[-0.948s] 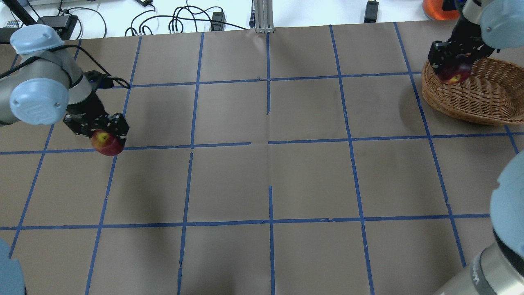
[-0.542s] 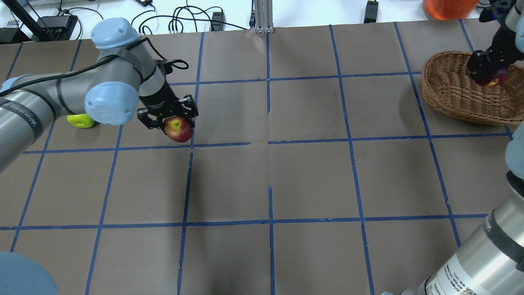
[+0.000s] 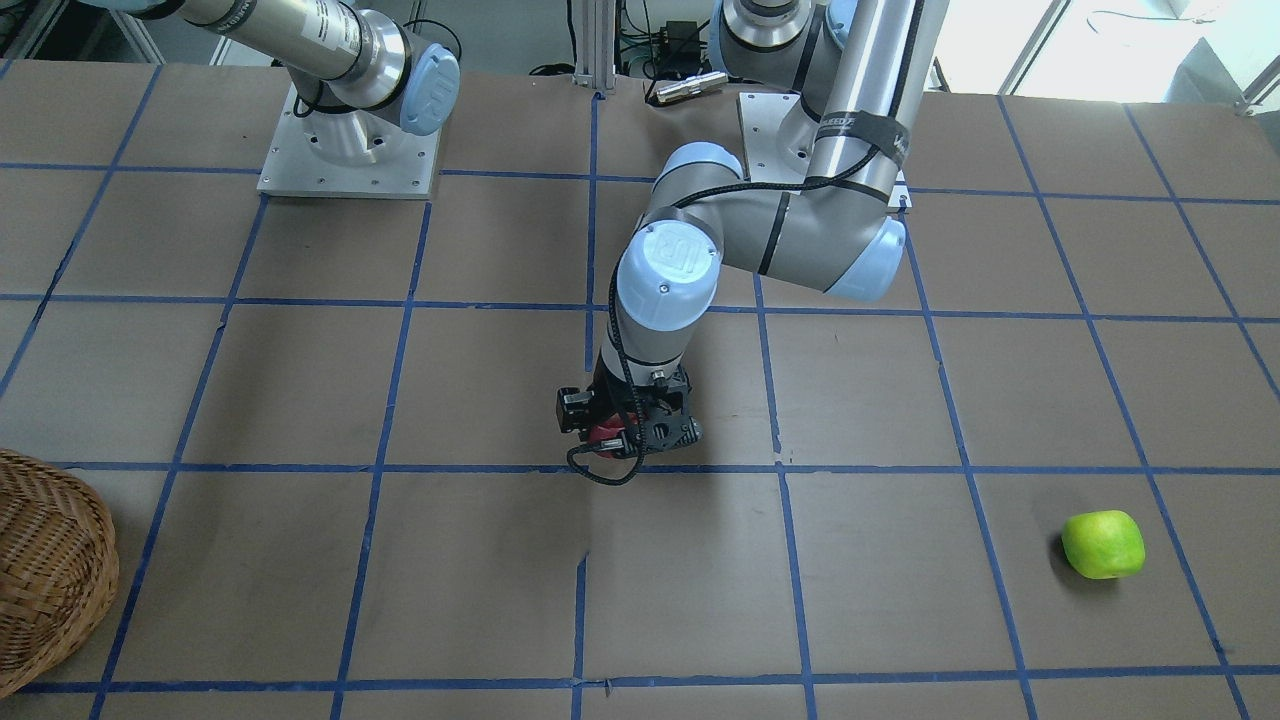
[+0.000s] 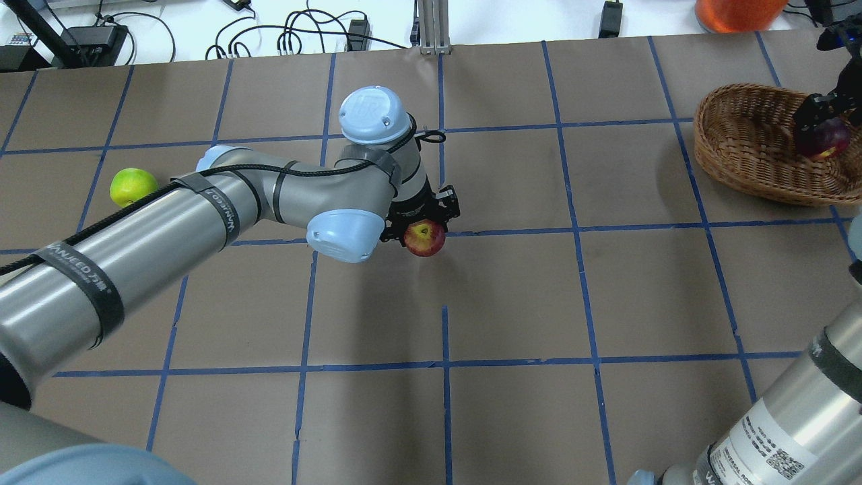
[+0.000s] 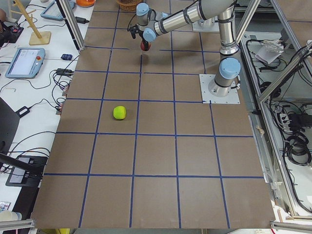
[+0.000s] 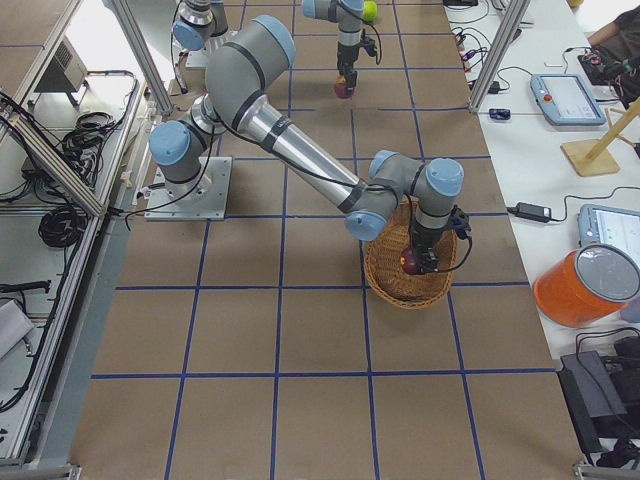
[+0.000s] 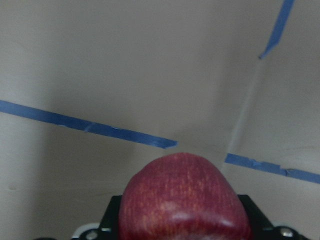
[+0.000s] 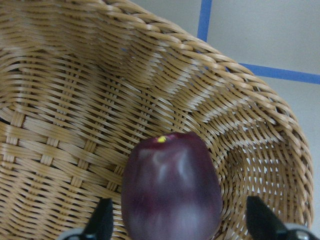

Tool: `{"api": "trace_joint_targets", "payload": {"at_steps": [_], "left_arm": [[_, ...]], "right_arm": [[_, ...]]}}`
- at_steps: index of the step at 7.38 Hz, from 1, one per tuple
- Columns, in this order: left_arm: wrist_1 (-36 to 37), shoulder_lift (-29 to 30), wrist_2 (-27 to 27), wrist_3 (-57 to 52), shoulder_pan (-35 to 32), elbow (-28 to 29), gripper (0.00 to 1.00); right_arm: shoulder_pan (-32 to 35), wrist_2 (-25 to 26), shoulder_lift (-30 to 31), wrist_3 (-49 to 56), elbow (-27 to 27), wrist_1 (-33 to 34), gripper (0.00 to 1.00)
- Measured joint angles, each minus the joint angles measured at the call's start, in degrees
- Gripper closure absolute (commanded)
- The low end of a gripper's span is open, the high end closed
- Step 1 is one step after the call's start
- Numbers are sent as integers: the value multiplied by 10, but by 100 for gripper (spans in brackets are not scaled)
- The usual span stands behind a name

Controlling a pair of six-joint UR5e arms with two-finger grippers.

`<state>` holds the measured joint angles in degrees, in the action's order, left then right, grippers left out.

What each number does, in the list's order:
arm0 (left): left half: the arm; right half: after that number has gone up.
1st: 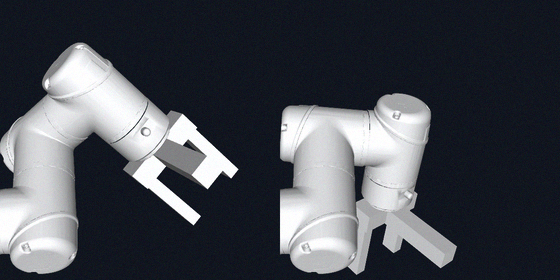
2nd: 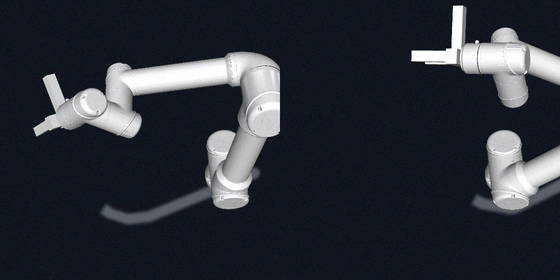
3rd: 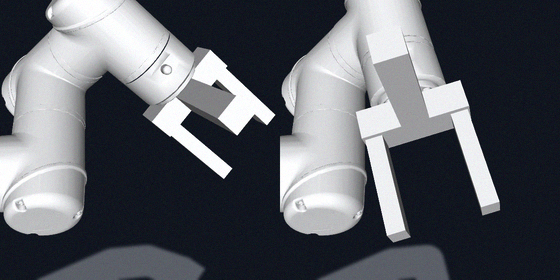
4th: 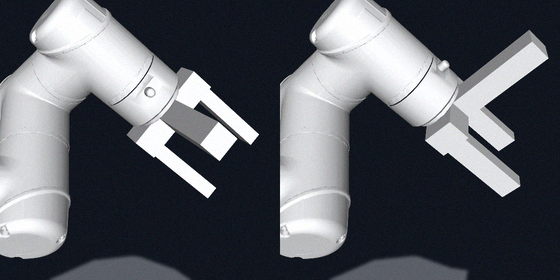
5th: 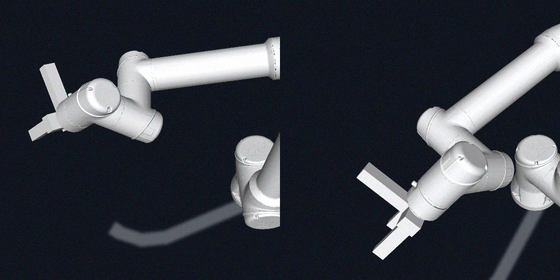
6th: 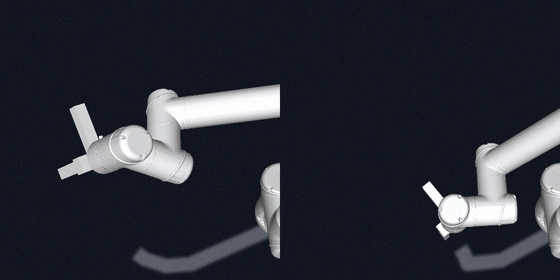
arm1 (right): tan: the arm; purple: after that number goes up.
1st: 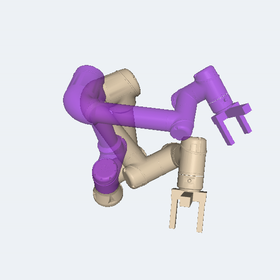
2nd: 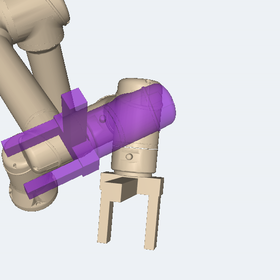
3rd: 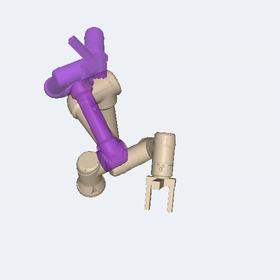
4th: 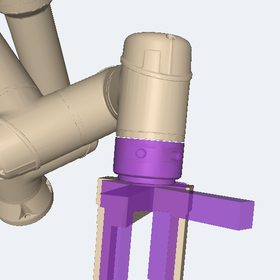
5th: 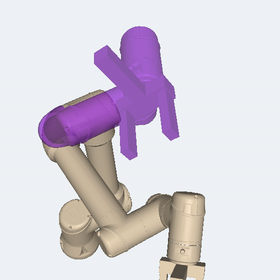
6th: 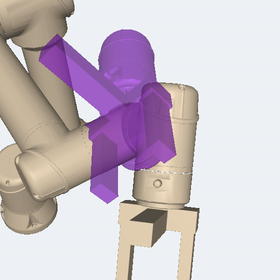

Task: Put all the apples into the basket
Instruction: 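Set red apple at center with left gripper while right releases purple apple, then withdraw left gripper from red apple while right gripper returns from basket, then grasp red apple with right gripper while left reaches toward green apple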

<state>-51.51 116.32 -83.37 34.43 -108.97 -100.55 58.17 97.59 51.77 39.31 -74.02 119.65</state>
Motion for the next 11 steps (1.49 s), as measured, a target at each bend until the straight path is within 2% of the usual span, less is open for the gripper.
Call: {"api": "trace_joint_targets", "payload": {"at_steps": [2,4,6,7,9,11], "left_arm": [[28,19,-1,8,-9,3,0],[35,2,-4,3,5,18,0],[-19,-32,-5,-7,60,56,0],[-88,-50,-5,-53,109,82,0],[-200,-68,-5,-221,229,124,0],[-206,-46,-26,-405,335,142,0]], "right_arm": [[21,-4,11,-2,22,-17,0],[71,-16,47,-54,32,-104,0],[153,-33,84,-141,23,-152,0],[202,-38,97,-205,4,-158,0],[325,-46,117,-352,-59,-122,0],[438,-47,98,-489,-112,-22,0]]}}
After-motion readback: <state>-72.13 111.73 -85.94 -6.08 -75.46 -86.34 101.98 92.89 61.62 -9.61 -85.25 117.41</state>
